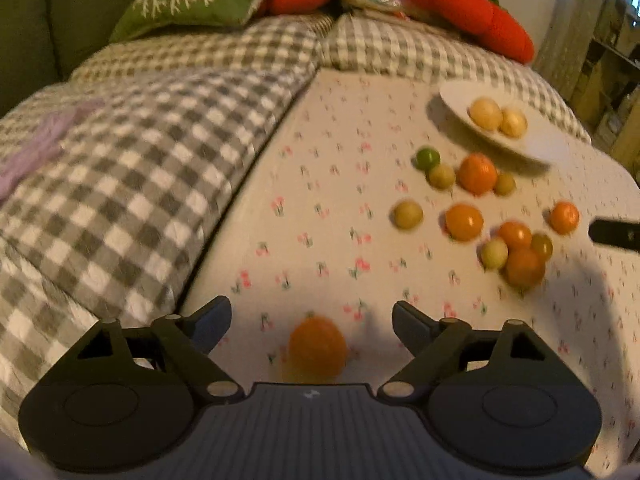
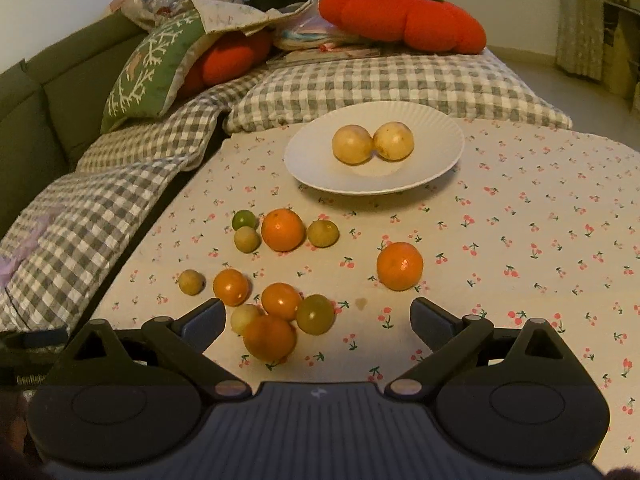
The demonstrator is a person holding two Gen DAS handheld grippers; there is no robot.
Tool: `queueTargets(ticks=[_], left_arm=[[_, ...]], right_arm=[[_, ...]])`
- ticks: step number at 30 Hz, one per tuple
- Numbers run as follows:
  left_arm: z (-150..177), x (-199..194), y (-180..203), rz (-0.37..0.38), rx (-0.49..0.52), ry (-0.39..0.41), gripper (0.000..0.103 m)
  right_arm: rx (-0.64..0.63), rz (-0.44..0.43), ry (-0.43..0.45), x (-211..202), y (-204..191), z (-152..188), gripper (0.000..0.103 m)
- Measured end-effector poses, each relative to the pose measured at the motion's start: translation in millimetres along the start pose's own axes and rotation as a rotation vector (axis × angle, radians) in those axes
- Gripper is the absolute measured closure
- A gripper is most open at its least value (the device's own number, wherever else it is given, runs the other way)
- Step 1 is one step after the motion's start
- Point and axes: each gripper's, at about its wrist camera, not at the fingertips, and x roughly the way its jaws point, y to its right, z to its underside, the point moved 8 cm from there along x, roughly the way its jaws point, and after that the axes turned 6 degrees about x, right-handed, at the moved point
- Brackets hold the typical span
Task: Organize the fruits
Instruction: 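Grasp an orange tangerine with the left tool while the right tool grasps another tangerine, then carry both tangerines to the plate beside the potatoes and release them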
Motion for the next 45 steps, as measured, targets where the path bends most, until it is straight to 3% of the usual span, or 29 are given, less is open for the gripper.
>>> queueTargets(ticks=[4,8,10,15,22,29,38,45], left_arm=[[8.7,11.8,3.5,-0.006,0.013,-0.049,0.035],[12.0,19.5,6.8,0.019,0.019,-0.074,0.066],[11.4,19.2,6.5,0.012,0.018,-0.064,0.076],[9.0,16.6,9.9,0.053,0.015,-0.040,0.077],[2.0,14.3,16.9,0.089,0.021,0.001,0.077],[-3.2,10.9,17.4,0.128,0.000,0.032,0.077],[-3.9,10.9,17.6,0.141,-0.010,0.036,0.077],[-3.7,10.8,18.8,0.140,0.001,0.040,0.077]], right_arm=[[0.005,0.005,-0.005,0.6,0.4,1.1,0.006],[0.008,0.020,-0.008,2.1,3.4,1.4,0.012],[0.015,0.013,-0.017,3.3,4.8,2.0,0.023],[0.064,-0.039,-0.039,5.1,5.2,3.4,0.035],[-0.078,-0.068,-0.053,19.1,-28.0,20.1,0.039],[-0.210,-0.021,-0.060,37.4,-43.8,31.0,0.049],[-0.275,0.011,-0.058,50.2,-48.5,38.4,0.069],[-0.272,0.002,-0.048,45.7,-52.0,37.6,0.071]])
